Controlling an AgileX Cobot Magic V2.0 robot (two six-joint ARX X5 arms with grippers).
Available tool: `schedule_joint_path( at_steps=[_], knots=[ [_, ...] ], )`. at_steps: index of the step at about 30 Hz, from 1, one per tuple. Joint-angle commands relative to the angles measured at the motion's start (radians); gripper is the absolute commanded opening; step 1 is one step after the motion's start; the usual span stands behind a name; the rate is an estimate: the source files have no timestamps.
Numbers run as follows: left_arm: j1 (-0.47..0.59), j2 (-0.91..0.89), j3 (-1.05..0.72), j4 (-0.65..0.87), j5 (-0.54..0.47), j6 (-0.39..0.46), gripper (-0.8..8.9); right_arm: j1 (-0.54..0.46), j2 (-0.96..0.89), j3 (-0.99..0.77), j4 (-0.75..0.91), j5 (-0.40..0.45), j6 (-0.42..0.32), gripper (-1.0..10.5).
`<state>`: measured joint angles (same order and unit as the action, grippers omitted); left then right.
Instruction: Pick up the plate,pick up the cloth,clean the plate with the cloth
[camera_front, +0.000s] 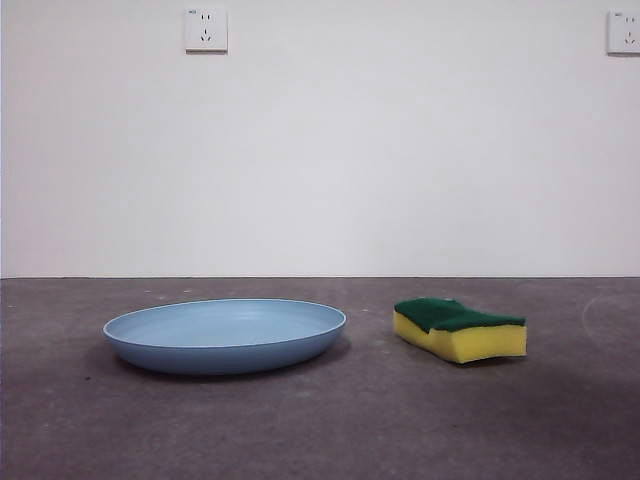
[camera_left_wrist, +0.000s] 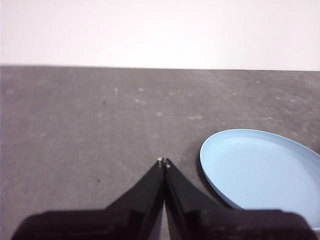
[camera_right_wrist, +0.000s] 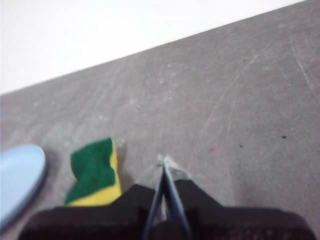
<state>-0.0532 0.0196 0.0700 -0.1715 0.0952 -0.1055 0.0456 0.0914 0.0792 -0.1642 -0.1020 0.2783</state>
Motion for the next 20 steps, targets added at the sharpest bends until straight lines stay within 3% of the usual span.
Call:
schedule_joint_path(
  at_steps=[1,9,14,17,20],
  knots=[
    [0.004,0.039,0.062,-0.003,-0.018,-0.064,-0.06,0.0,0.067,0.07,0.004,0.002,0.055,-0.2],
    [0.003,0.309,0.27,-0.01,-0.008,-0.102,-0.06,0.0,0.383,0.346,-0.082,-0.011,0.045,-0.2],
    [0.003,0.541,0.455,-0.108,-0.003,-0.023,-0.06,0.0,0.596,0.526,-0.125,-0.145,0.034,-0.2],
    [0.003,0.675,0.564,-0.165,0.068,0.03,-0.06,0.0,0.714,0.621,-0.152,-0.213,-0.012,-0.2],
    [0.003,0.793,0.661,-0.222,0.129,0.031,-0.05,0.0,0.81,0.696,-0.177,-0.253,-0.055,0.1]
  ],
)
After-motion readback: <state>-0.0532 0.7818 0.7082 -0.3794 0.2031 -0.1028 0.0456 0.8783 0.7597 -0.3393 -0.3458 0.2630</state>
